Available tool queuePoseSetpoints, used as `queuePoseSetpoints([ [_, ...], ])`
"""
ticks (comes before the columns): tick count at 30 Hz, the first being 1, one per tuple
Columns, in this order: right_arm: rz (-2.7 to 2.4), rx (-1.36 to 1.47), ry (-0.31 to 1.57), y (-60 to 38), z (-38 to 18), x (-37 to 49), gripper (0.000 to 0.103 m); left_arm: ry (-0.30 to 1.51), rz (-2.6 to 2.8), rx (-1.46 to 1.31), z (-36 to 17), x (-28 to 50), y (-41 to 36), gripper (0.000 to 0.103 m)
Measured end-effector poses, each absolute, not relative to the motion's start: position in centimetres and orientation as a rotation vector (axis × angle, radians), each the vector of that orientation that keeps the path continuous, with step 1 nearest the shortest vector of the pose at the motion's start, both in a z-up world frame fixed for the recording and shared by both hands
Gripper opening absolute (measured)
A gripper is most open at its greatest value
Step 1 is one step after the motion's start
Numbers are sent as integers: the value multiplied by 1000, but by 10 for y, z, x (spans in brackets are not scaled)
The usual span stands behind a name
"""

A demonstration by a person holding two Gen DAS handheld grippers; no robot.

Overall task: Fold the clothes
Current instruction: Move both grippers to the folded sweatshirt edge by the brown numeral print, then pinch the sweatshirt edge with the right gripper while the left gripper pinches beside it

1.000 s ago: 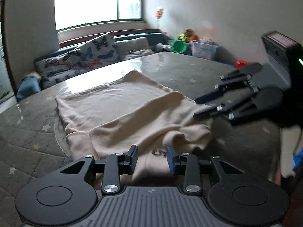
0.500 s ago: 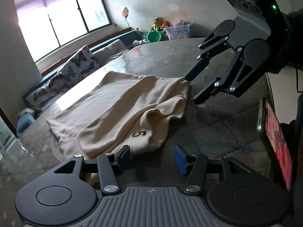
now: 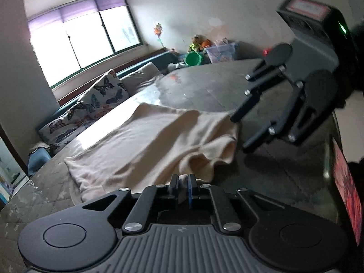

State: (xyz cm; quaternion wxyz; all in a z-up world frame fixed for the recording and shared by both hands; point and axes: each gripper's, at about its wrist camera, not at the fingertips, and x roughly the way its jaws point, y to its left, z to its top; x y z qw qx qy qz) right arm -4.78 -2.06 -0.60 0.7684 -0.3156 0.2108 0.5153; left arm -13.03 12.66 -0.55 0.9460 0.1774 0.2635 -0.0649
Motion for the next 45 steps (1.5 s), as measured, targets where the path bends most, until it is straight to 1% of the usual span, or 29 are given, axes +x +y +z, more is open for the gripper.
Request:
queuePoseSetpoints([
  [4,1111,-706,407,-14,-10,-49,55,528,-115,319,2,-121,135,8],
  [6,1104,-705,389,-9,-11,-48,52,527,-108,301,5,-116,139,8],
  [8,1104,-699,378,-4,-12,-47,44,527,-103,292,7,-113,142,8],
  [10,1114,-680,381,1,-11,-43,23,533,-103,279,8,-113,144,8],
  [11,1113,-661,391,3,-10,-40,19,534,-104,271,9,-113,145,9],
  [12,1112,-639,404,4,-8,-37,15,534,-107,265,10,-115,147,12],
  [13,1110,-606,421,5,-5,-32,13,536,-109,264,10,-117,147,13],
  [14,1108,-577,434,5,-1,-26,12,538,-109,266,11,-120,148,17],
  [15,1106,-552,445,5,2,-22,12,536,-107,270,11,-123,148,25],
  [19,1098,-489,472,6,11,-8,11,530,-109,293,11,-138,149,39],
  [20,1098,-488,472,7,12,-7,11,533,-108,301,9,-141,149,44],
  [21,1098,-491,470,7,12,-7,11,535,-108,311,8,-142,148,47],
  [24,1101,-502,467,9,12,-7,11,548,-101,350,2,-142,144,49],
  [29,1103,-505,473,9,11,-9,11,552,-56,436,-12,-127,140,49],
  [31,1103,-515,470,9,9,-11,11,551,-58,461,-17,-121,140,32],
  [32,1103,-521,469,9,7,-12,11,553,-62,461,-19,-118,140,16],
  [33,1102,-527,467,9,6,-14,14,555,-66,461,-20,-116,141,13],
  [35,1102,-540,463,9,3,-16,20,543,-56,454,-20,-115,143,11],
  [36,1102,-546,461,8,2,-17,29,537,-49,447,-19,-115,144,11],
  [37,1101,-553,459,8,1,-19,33,533,-44,440,-17,-115,145,11],
  [41,1093,-599,438,9,-10,-24,31,521,-54,468,-19,-120,143,14],
  [43,1085,-593,437,8,-12,-26,18,526,-65,503,-23,-123,140,14],
  [45,1078,-575,441,5,-11,-26,13,527,-76,531,-28,-126,136,14],
])
